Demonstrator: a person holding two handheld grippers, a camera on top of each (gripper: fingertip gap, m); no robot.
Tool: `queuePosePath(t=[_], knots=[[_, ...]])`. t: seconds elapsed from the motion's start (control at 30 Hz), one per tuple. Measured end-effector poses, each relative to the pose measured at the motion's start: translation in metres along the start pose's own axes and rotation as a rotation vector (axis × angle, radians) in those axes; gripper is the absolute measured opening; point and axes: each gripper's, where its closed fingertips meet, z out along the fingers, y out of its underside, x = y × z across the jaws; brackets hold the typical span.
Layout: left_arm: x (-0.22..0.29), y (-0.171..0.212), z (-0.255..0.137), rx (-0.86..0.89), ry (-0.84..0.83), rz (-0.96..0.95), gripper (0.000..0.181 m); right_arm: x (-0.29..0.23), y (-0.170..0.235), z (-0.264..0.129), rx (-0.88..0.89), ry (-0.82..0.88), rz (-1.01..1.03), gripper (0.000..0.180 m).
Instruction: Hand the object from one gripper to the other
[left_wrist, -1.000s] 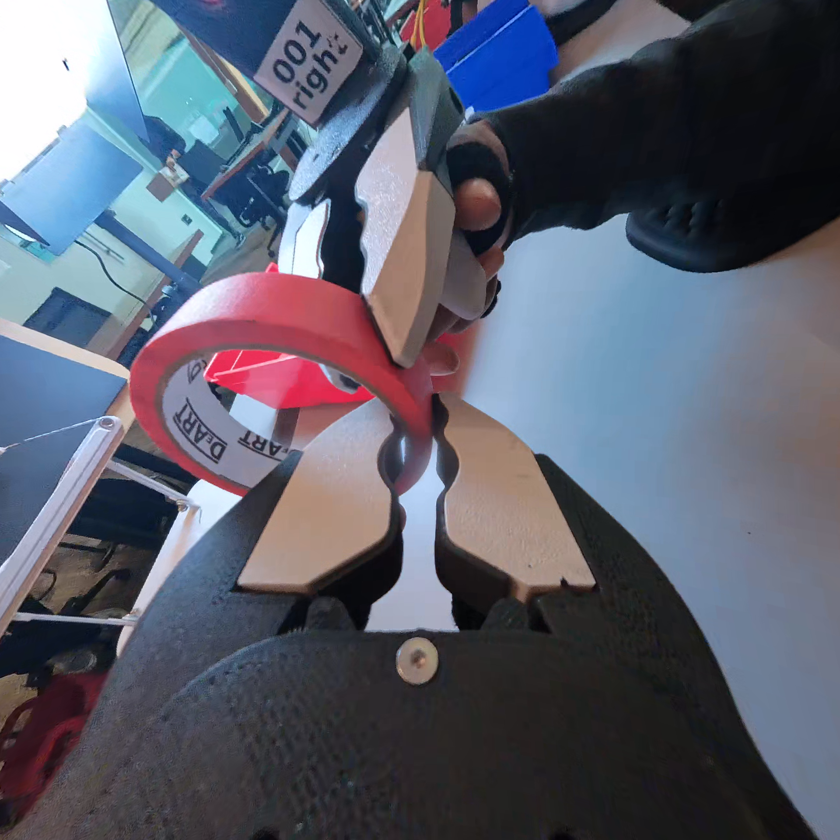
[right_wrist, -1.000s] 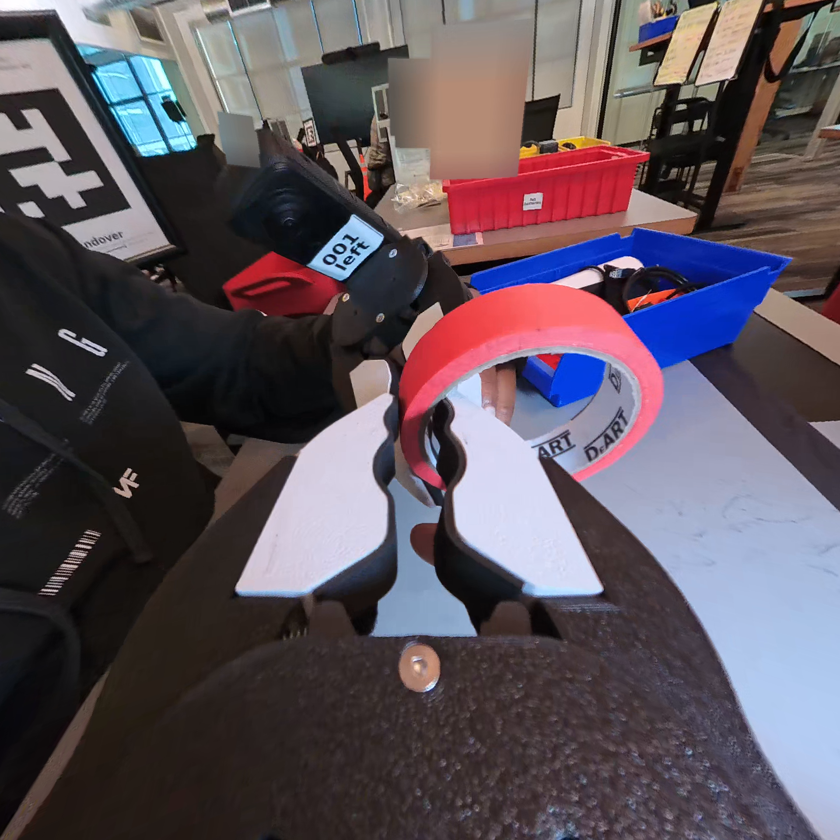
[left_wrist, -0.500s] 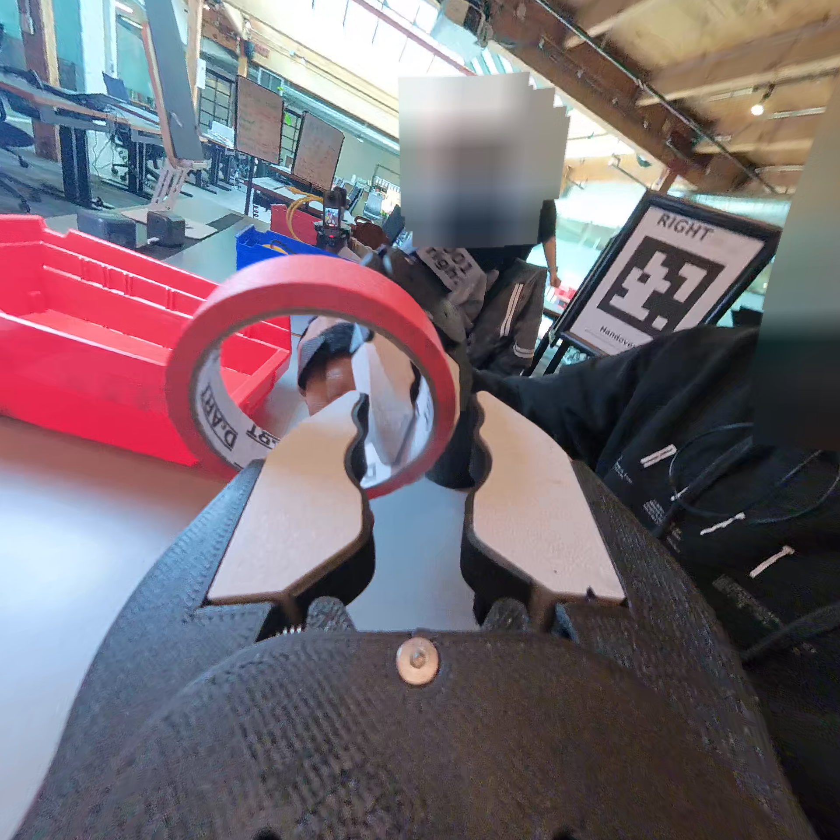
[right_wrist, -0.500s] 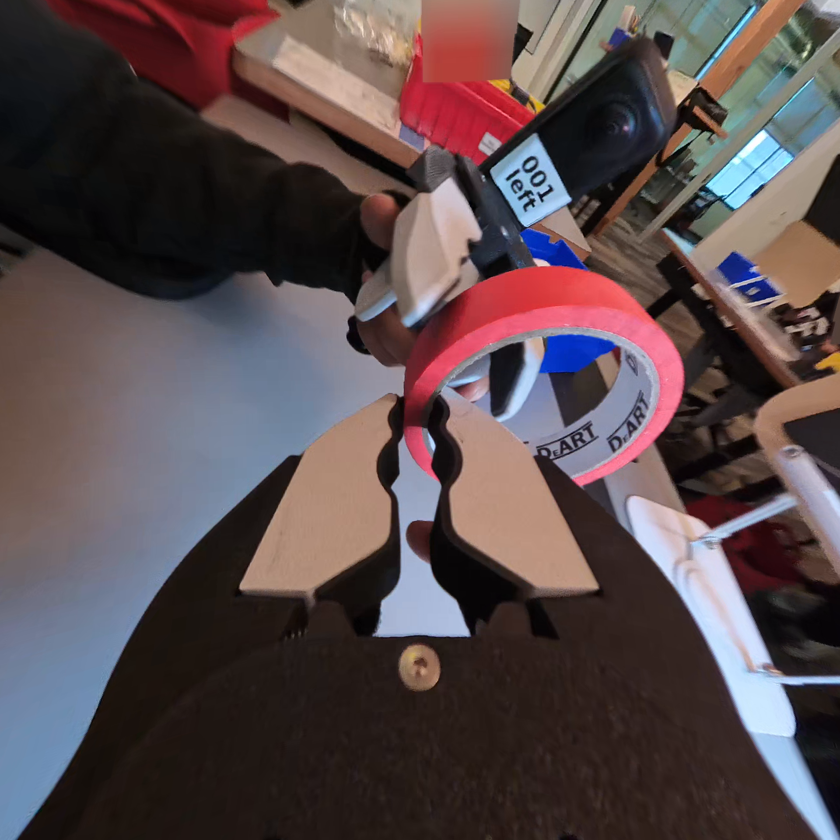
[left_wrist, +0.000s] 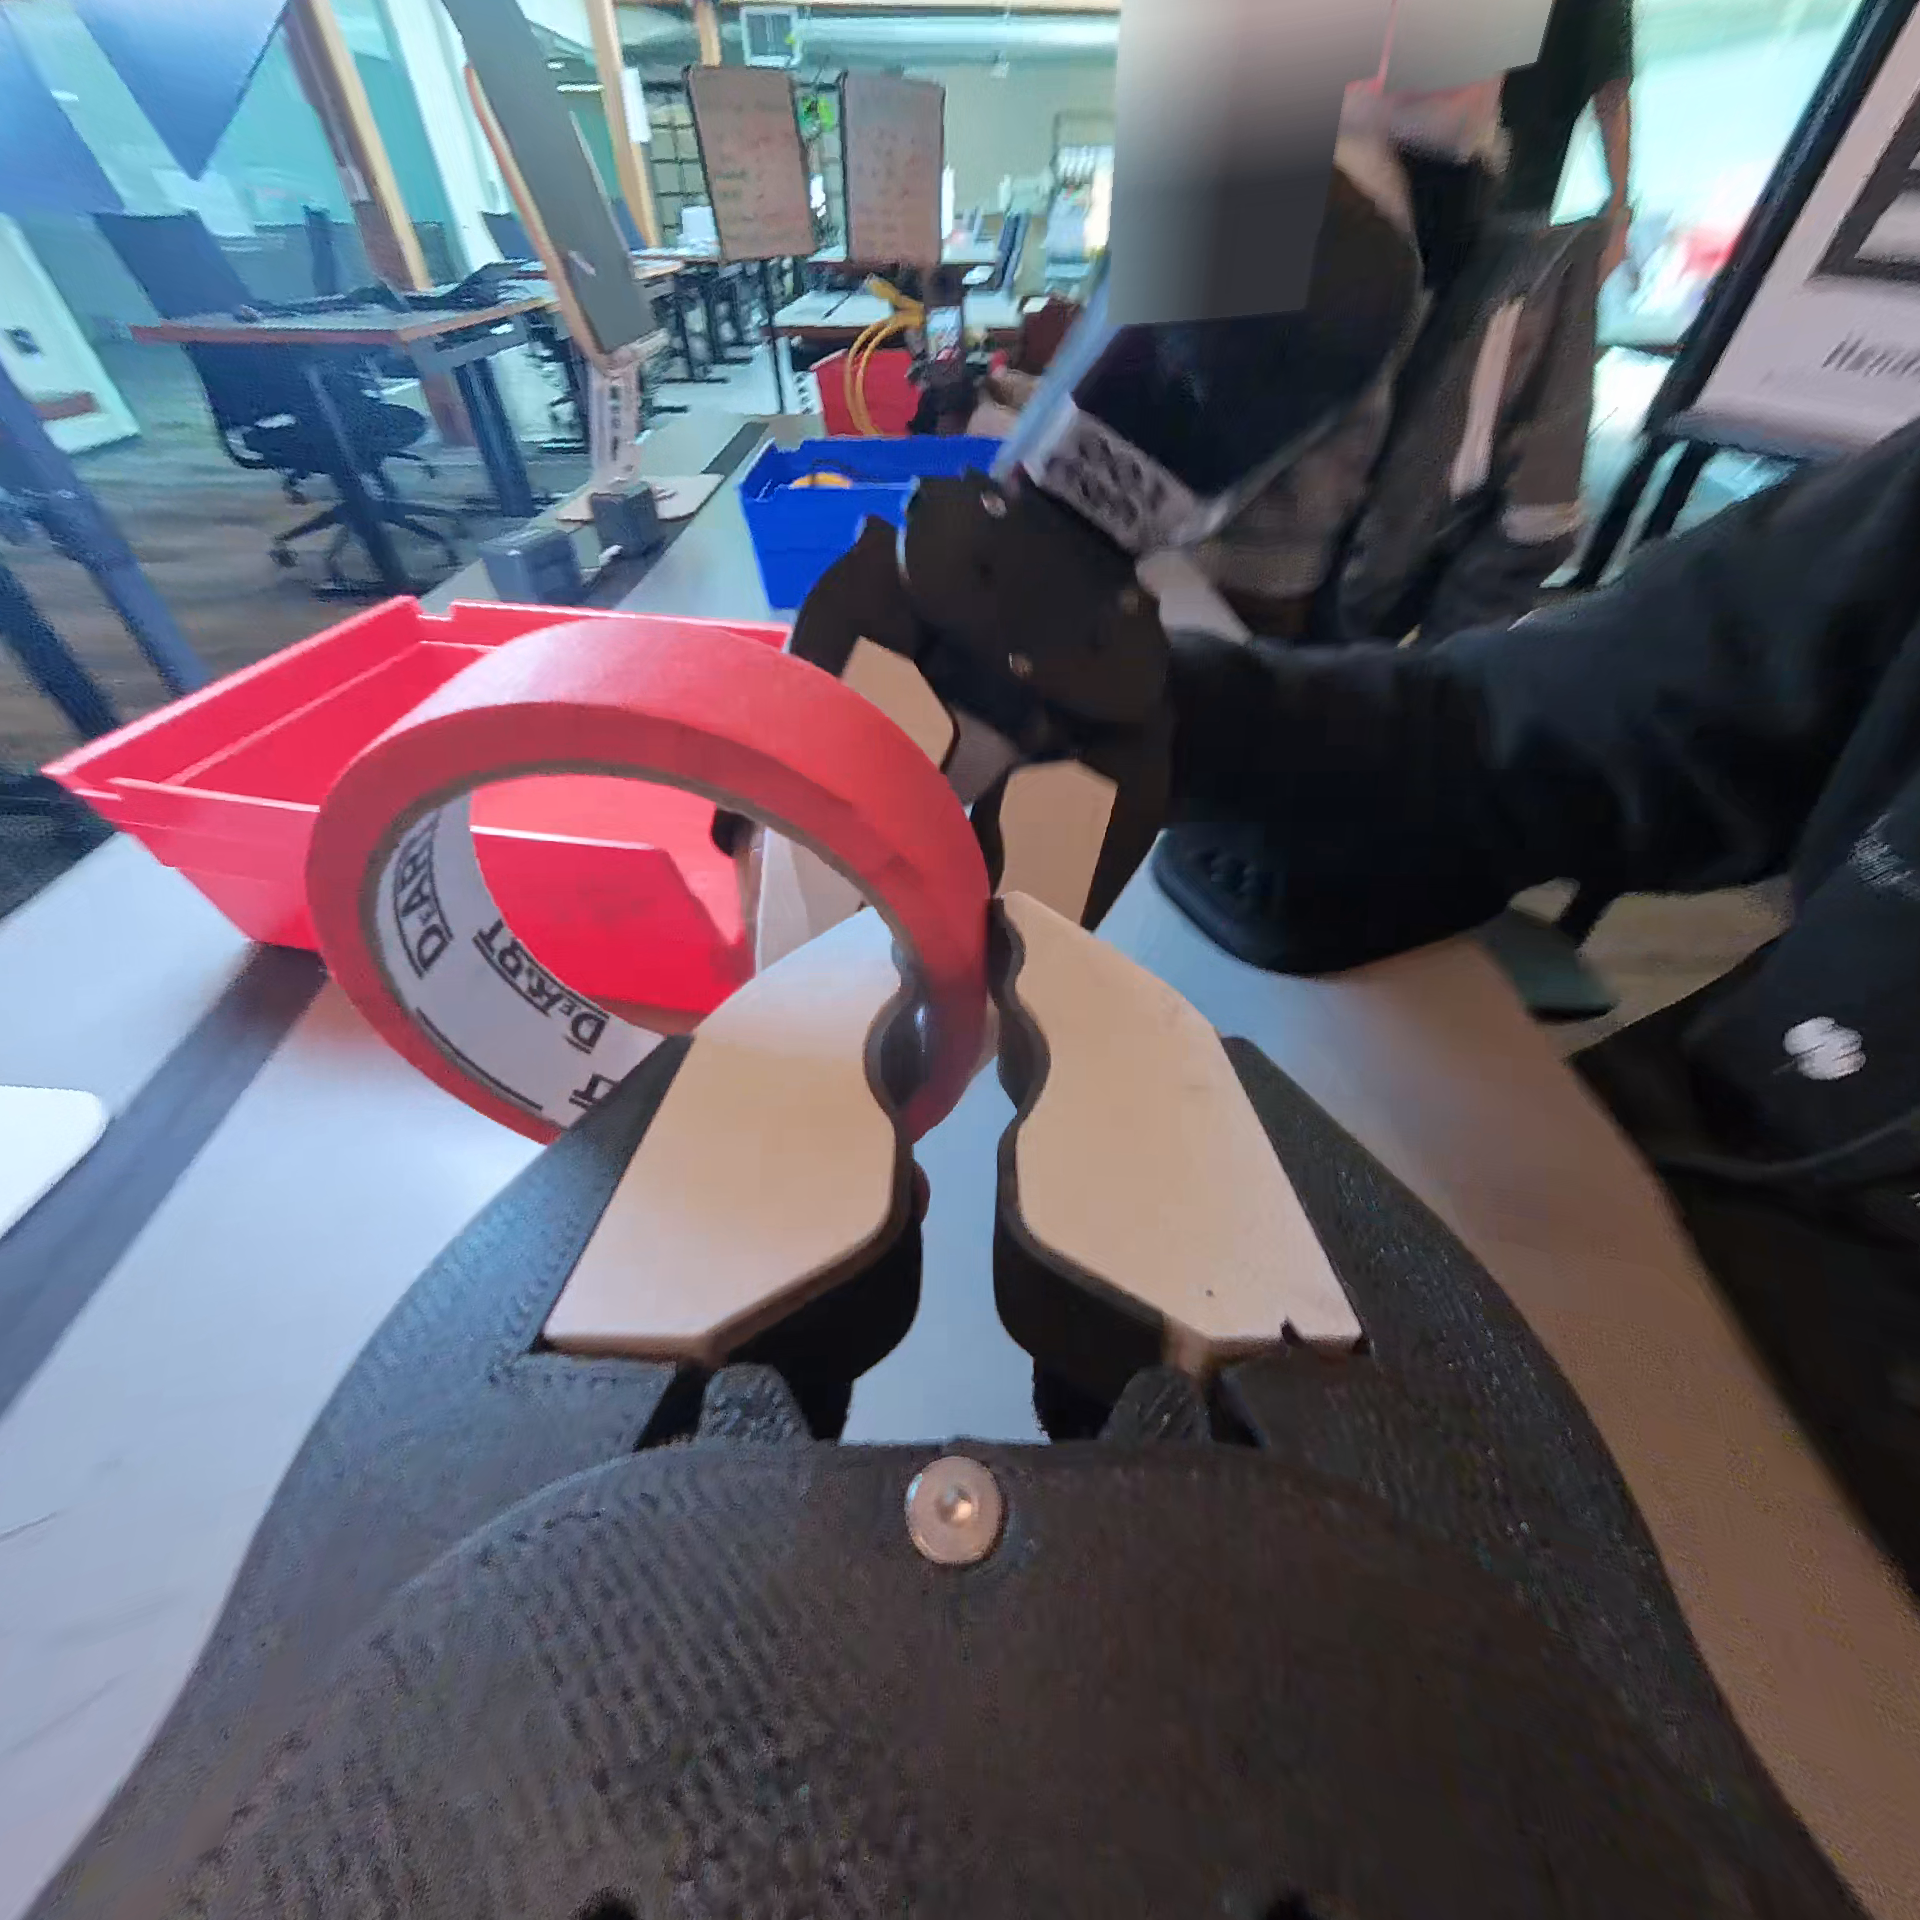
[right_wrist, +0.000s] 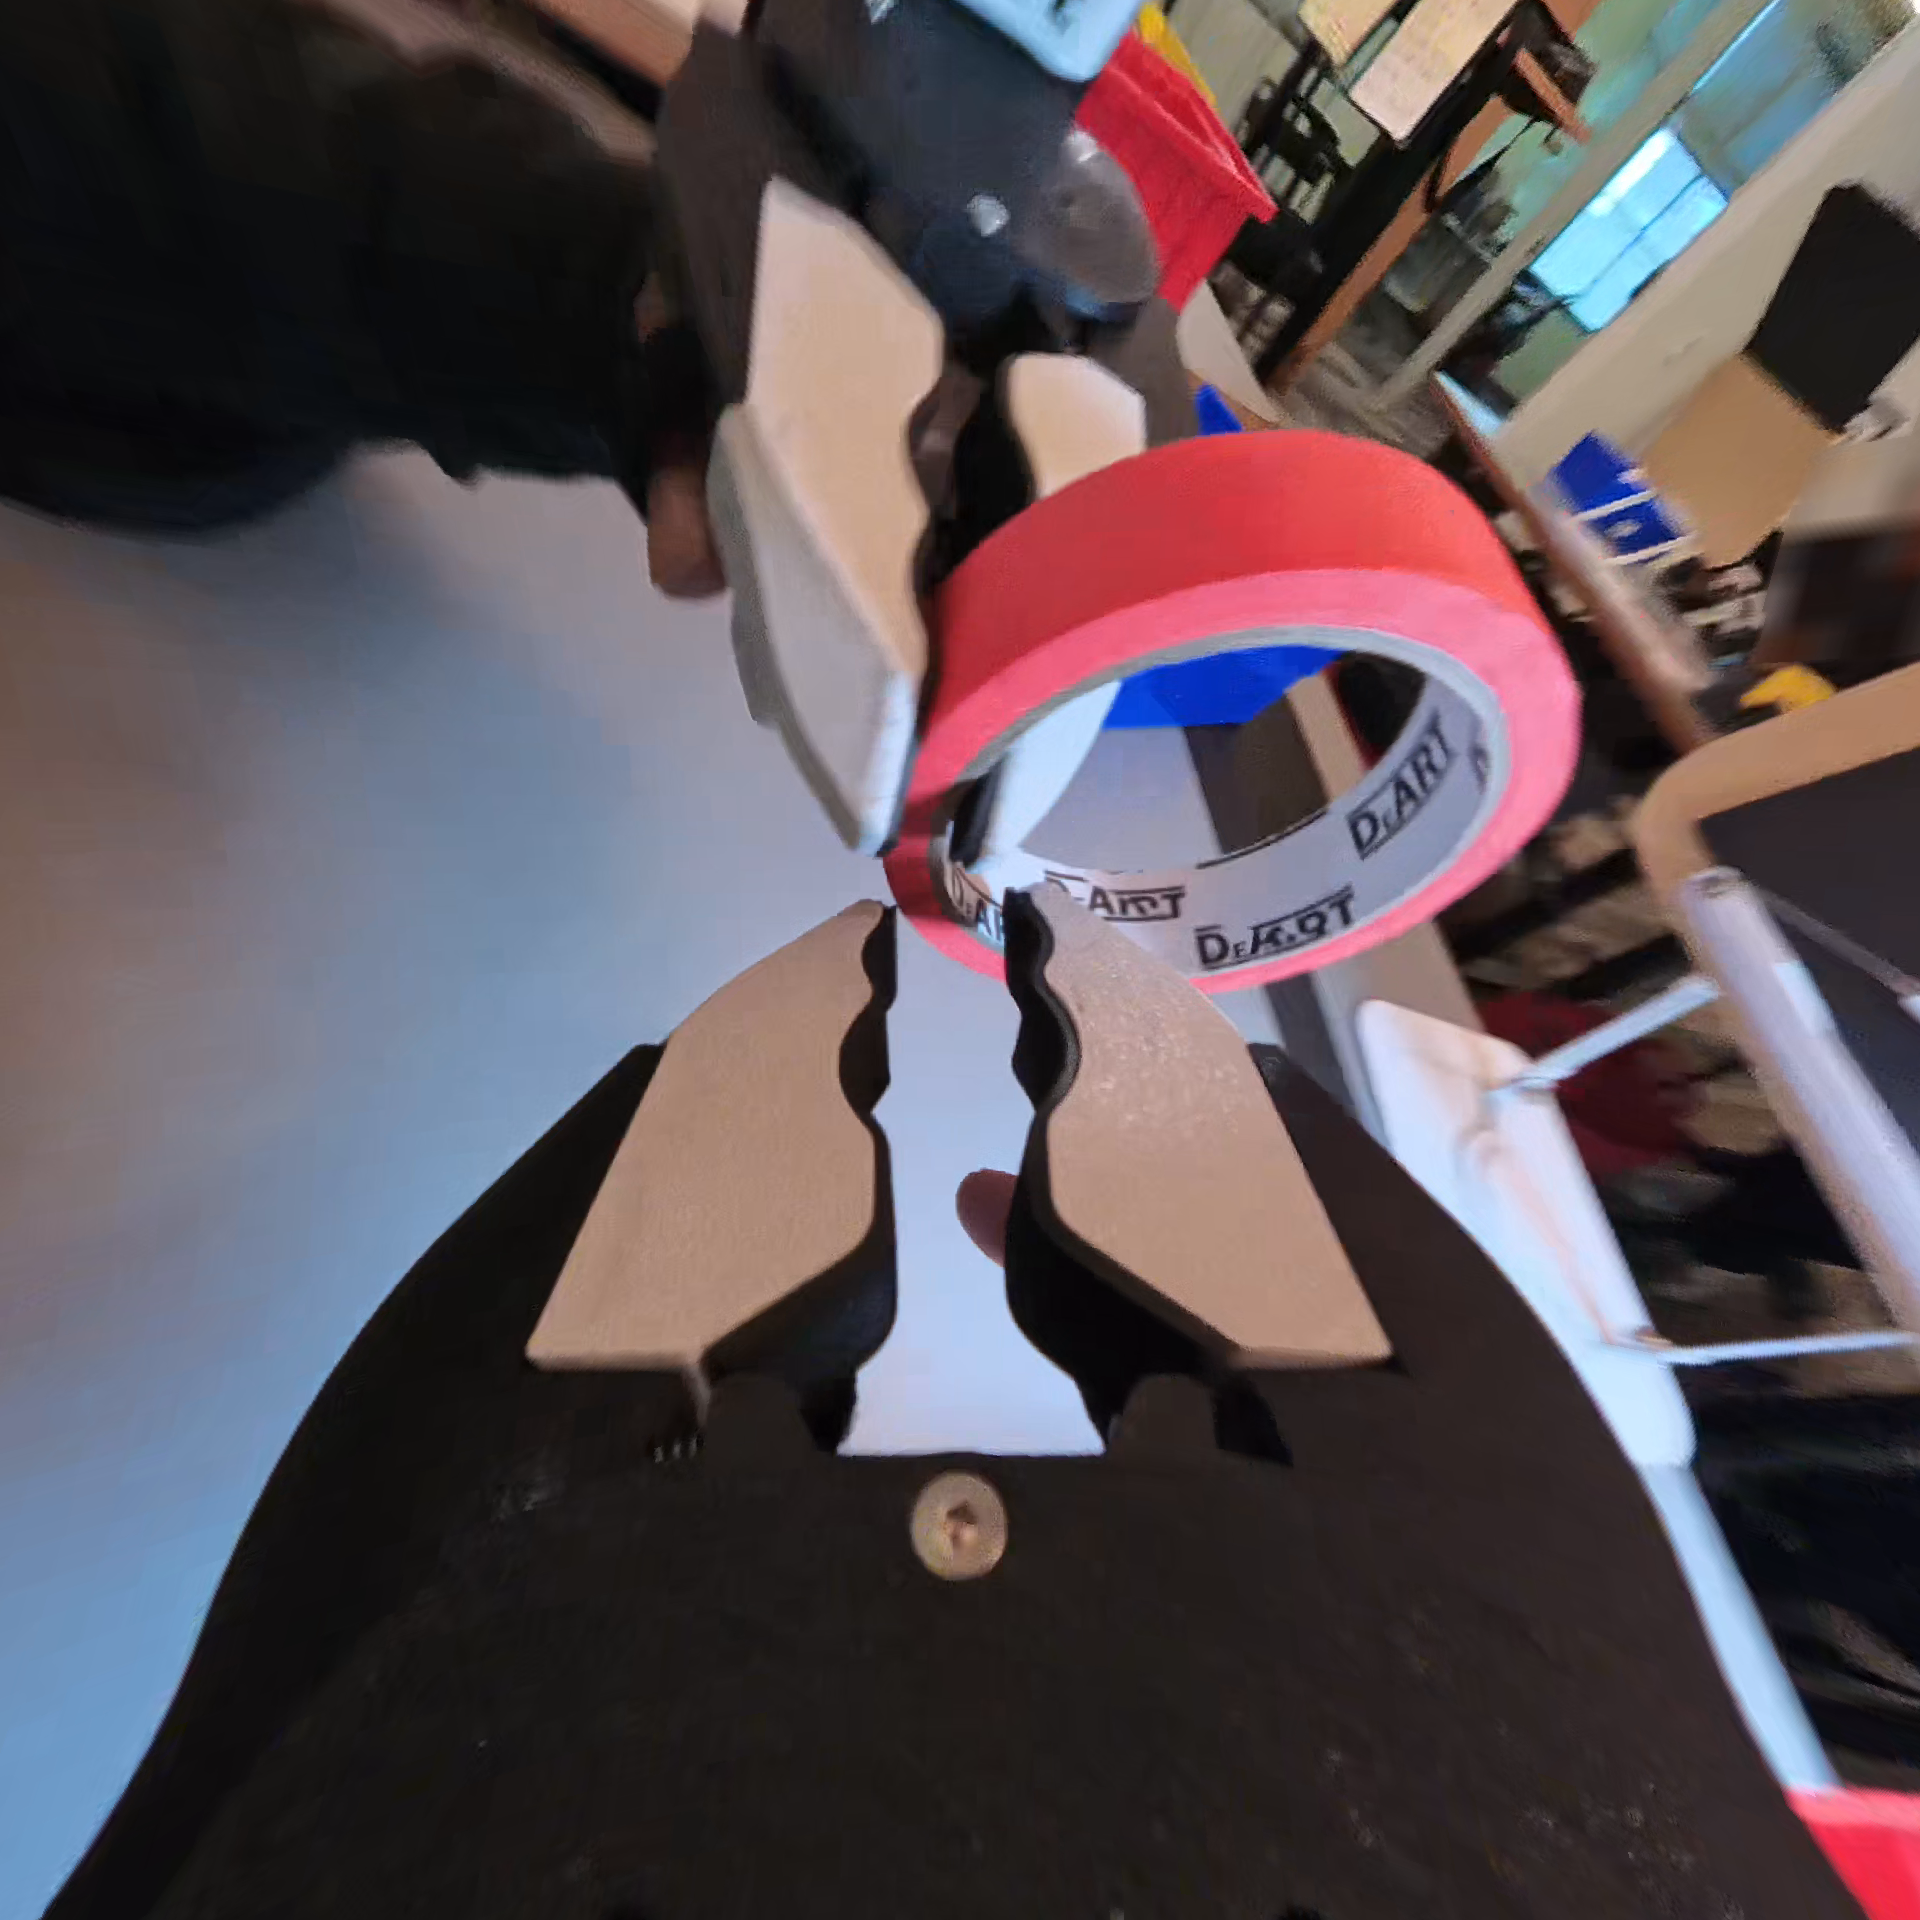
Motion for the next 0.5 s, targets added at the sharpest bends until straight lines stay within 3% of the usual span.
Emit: queuePosePath(t=[0.17,0.4,0.5], knots=[[0.004,0.007,0.003,-0.042,-0.036,0.168,0.010,0.013,-0.018,-0.029,0.254,-0.143,0.339,0.033],[0.053,-0.025,-0.006,0.221,0.296,0.071,0.010,0.018,-0.017,-0.035,0.479,-0.359,0.697,0.057],[0.068,-0.031,-0.012,0.280,0.431,0.002,0.010,0.000,-0.035,-0.037,0.576,-0.526,0.740,0.049]])
